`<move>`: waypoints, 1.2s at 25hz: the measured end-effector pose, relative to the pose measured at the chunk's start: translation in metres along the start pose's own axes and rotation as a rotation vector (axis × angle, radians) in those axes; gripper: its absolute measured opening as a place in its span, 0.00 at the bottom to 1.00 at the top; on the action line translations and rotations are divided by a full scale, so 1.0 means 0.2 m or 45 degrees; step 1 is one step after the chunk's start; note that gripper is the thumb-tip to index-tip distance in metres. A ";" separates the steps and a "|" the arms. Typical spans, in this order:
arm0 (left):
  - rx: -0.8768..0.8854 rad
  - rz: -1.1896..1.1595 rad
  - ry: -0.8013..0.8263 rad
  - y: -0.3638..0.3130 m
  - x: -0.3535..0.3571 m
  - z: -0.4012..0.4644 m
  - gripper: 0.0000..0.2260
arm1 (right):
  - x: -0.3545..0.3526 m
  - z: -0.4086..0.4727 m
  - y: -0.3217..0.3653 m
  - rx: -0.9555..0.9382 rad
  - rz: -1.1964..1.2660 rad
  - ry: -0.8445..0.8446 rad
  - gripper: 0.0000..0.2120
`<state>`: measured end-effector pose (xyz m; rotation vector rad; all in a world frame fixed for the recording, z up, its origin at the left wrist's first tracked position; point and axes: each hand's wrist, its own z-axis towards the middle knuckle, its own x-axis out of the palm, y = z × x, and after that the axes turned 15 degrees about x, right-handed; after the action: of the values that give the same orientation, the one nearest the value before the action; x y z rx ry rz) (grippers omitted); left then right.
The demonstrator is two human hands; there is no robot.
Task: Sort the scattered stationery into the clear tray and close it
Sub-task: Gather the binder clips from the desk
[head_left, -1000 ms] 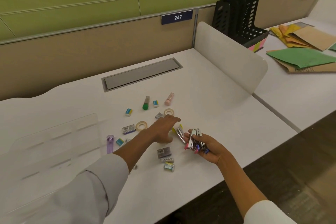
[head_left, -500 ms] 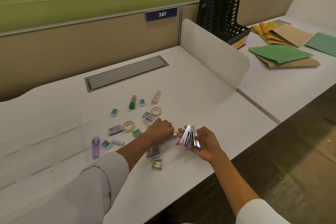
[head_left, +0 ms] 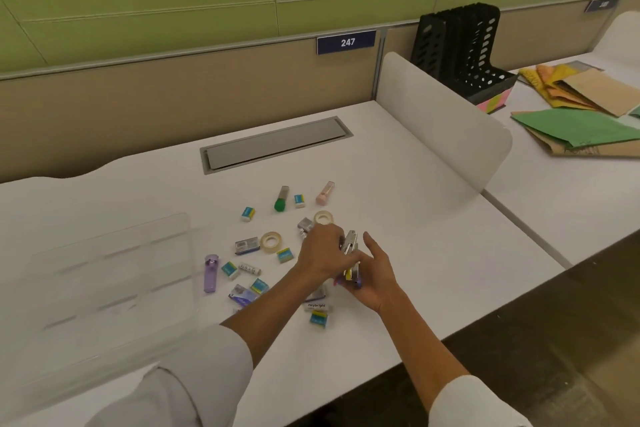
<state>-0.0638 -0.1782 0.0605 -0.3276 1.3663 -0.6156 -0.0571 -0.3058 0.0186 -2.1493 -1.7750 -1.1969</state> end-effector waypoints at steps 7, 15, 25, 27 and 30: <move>0.033 0.000 -0.036 0.16 -0.14 -0.12 0.12 | 0.20 0.10 -0.06 0.022 -0.198 -0.028 0.12; 0.174 0.091 -0.279 0.50 -0.50 -0.40 0.37 | 0.49 0.19 -0.17 0.083 -0.174 0.025 0.09; -0.332 0.413 -0.136 1.14 -1.10 -1.15 0.55 | 1.11 0.49 -0.50 0.240 -0.316 0.213 0.15; -0.393 0.437 -0.140 1.21 -1.17 -1.30 0.57 | 1.28 0.54 -0.60 0.258 -0.355 0.258 0.13; -0.450 0.452 -0.086 1.29 -1.20 -1.46 0.60 | 1.52 0.60 -0.76 0.280 -0.399 0.295 0.11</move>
<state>-0.3102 0.2071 0.0541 -0.3729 1.4237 -0.0662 -0.1285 0.0439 0.0660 -1.5868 -2.0745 -1.1876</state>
